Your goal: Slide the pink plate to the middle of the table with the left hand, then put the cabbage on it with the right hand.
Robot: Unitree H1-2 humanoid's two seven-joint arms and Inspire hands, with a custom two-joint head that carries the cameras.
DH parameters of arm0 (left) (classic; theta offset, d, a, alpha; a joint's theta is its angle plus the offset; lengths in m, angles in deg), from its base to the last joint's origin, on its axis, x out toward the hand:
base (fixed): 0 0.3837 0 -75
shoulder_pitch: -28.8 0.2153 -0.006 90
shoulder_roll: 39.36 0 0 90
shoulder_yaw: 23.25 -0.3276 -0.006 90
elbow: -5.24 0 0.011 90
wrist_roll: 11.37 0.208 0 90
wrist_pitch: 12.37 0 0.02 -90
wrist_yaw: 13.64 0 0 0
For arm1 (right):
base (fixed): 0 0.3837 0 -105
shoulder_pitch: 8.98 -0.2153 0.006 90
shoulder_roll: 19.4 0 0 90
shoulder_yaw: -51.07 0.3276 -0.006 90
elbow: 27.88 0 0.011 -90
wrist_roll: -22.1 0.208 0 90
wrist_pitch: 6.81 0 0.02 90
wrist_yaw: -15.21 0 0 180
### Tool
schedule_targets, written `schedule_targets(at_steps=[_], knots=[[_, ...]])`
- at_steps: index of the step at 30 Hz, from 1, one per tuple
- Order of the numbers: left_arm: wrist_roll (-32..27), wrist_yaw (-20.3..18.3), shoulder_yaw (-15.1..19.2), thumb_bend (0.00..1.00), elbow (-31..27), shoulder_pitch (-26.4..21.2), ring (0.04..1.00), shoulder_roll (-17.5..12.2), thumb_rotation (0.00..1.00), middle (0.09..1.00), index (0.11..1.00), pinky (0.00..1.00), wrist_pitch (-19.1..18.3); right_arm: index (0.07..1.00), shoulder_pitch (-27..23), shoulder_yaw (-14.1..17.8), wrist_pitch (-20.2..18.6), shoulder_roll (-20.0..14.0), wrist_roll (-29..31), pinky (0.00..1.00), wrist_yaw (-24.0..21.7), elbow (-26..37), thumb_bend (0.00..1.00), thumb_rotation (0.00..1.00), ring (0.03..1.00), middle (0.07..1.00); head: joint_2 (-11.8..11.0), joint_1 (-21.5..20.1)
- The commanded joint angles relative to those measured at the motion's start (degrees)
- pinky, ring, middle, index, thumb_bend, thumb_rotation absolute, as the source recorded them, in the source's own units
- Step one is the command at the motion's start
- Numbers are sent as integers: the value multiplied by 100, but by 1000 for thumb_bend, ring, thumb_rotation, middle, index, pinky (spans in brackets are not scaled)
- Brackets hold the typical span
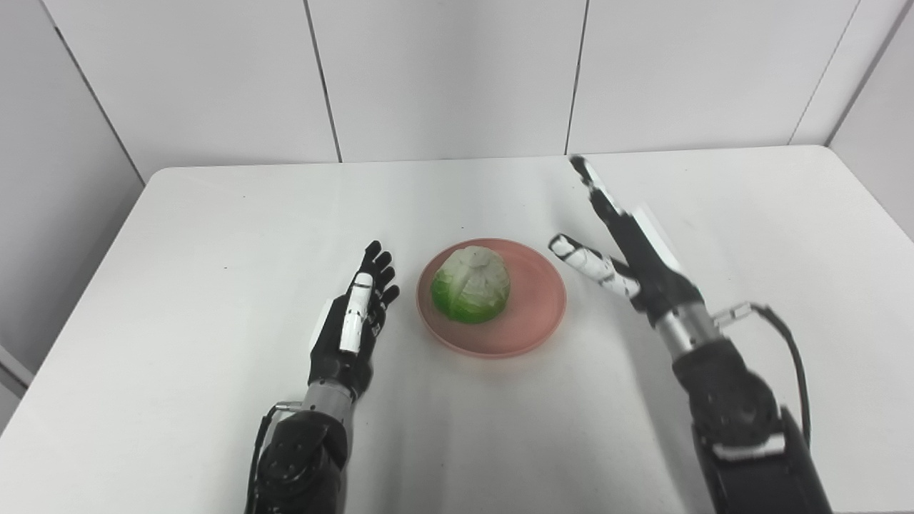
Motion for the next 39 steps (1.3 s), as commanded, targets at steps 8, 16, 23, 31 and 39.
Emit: schedule_targets(at_steps=[8, 16, 23, 31, 39], knots=[[894, 55, -388, 383, -751, 555, 1000, -216, 1000, 1000, 1000, 1000, 58, 1000, 657, 77, 304, 332, 599, 1000, 434, -84, 852, 1000, 1000, 1000, 68, 5], [1087, 87, -497, 405, -1105, 938, 1000, -204, 1000, 1000, 1000, 1000, -60, 1000, 949, 1, 574, 248, 1101, 997, 303, -302, 787, 1000, 1000, 1000, 123, 47], [1290, 139, -488, 340, -1110, 934, 1000, -220, 1000, 1000, 1000, 999, -41, 1000, 894, 90, 444, 303, 1573, 1000, 264, -476, 557, 1000, 1000, 1000, 156, 80], [1285, 171, -427, 344, -1004, 880, 1000, -194, 1000, 1000, 1000, 989, -3, 1000, 823, 53, 375, 297, 1614, 1000, 294, -481, 373, 1000, 1000, 1000, 193, 78], [1350, 203, -432, 327, -1013, 831, 1000, -168, 1000, 1000, 996, 979, -59, 1000, 794, 59, 238, 319, 1625, 1000, 336, -411, 316, 1000, 994, 1000, 201, 90]])
